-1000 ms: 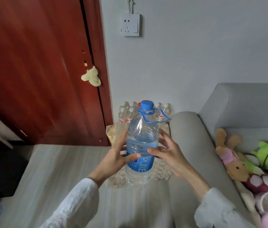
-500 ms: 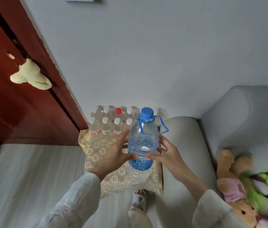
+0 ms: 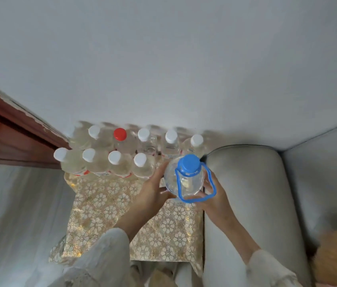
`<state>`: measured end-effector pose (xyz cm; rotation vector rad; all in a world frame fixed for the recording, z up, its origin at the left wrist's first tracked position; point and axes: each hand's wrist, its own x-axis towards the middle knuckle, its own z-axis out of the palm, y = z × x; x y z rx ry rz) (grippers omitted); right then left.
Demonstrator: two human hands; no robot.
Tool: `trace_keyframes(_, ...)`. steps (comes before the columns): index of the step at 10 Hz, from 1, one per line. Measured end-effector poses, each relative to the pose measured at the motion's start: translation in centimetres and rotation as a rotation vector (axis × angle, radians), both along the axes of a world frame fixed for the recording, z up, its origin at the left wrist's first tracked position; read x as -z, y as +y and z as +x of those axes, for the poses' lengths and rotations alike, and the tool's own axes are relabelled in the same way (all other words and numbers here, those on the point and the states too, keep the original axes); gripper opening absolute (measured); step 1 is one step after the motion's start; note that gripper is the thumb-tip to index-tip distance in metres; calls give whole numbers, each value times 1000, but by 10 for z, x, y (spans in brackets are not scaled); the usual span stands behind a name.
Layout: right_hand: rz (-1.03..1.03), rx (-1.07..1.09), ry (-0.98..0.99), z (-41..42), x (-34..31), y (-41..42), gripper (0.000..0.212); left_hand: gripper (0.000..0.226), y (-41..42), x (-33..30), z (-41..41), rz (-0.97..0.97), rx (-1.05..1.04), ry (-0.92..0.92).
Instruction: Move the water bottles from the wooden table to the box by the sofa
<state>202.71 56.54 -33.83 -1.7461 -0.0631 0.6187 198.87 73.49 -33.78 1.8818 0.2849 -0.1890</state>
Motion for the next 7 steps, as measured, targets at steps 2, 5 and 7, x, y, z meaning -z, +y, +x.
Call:
trace_keyframes(2,-25,-20,-44,16,35,2,80,82,5,29,14,-18,-25,7)
trace_keyframes(5,-50,-88,12,19,29,3,89,96,2,30,16,117,5,22)
trace_keyframes(7,-355,-208,45,17,-19,-15,64,73,16,-24,7,159,51,191)
